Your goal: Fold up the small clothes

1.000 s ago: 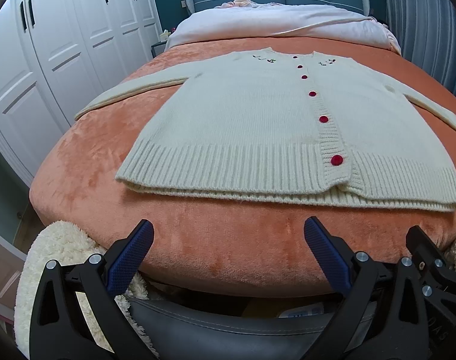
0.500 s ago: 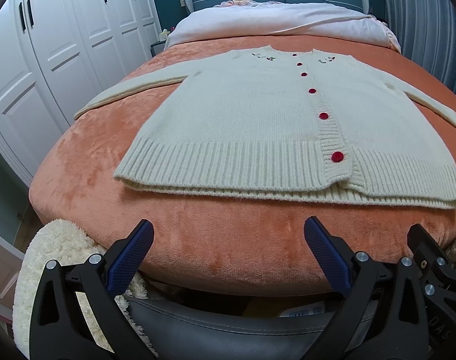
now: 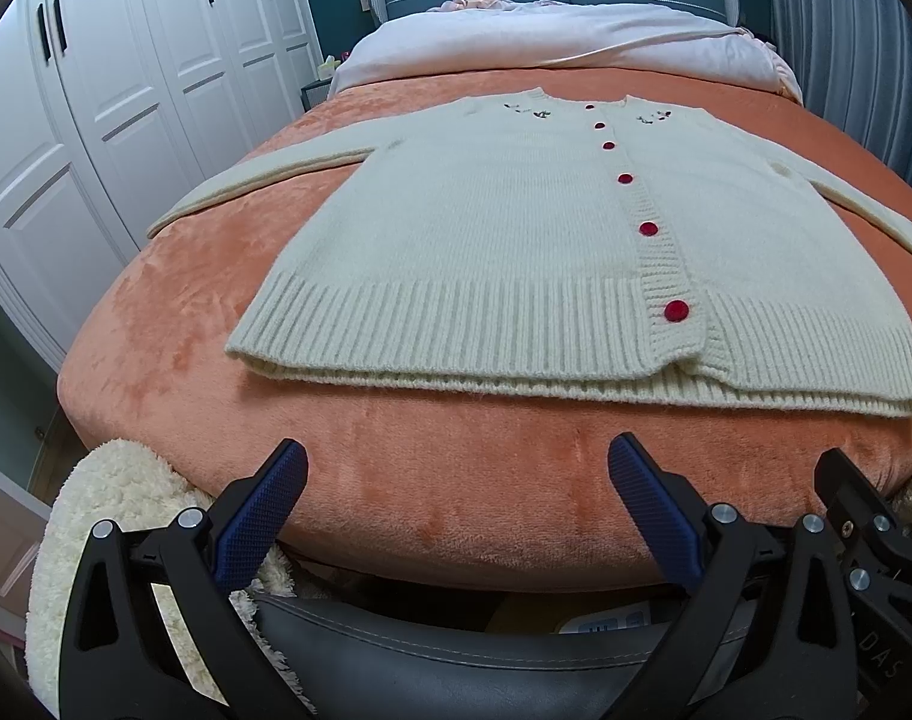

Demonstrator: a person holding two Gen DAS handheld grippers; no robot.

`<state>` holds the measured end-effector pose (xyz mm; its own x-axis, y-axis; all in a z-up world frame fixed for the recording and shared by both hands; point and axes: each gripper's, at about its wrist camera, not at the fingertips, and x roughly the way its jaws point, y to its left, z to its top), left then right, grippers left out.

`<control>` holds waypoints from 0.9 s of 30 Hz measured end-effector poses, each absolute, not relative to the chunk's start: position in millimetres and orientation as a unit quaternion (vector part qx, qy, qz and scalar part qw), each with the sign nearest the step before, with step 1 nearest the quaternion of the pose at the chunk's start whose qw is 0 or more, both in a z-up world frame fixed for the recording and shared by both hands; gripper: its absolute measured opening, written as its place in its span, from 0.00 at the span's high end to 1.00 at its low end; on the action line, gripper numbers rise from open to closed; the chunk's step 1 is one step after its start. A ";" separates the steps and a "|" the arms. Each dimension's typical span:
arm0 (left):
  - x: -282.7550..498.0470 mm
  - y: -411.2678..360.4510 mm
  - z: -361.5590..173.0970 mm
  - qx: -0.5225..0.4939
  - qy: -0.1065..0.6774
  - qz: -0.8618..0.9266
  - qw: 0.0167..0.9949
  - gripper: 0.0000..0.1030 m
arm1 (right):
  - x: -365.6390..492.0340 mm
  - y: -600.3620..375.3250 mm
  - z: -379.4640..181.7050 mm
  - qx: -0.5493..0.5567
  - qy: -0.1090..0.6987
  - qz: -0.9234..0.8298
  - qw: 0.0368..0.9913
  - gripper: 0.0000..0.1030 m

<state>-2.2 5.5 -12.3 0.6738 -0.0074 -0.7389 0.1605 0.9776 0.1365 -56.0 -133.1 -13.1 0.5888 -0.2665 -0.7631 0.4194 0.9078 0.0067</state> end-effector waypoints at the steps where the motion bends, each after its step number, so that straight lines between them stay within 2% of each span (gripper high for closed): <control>1: -2.1 5.8 -12.8 0.095 0.402 -0.046 0.910 0.05 | -56.1 -133.2 -13.5 0.094 0.410 -0.193 0.886 0.05; 20: 0.7 7.0 -20.1 0.092 0.411 -0.043 0.906 0.05 | -57.3 -135.6 -19.6 0.099 0.419 -0.191 0.882 0.05; 27: 11.5 17.6 5.1 0.053 0.388 -0.067 0.918 0.05 | -50.2 -158.5 -0.3 0.118 0.400 -0.173 0.893 0.05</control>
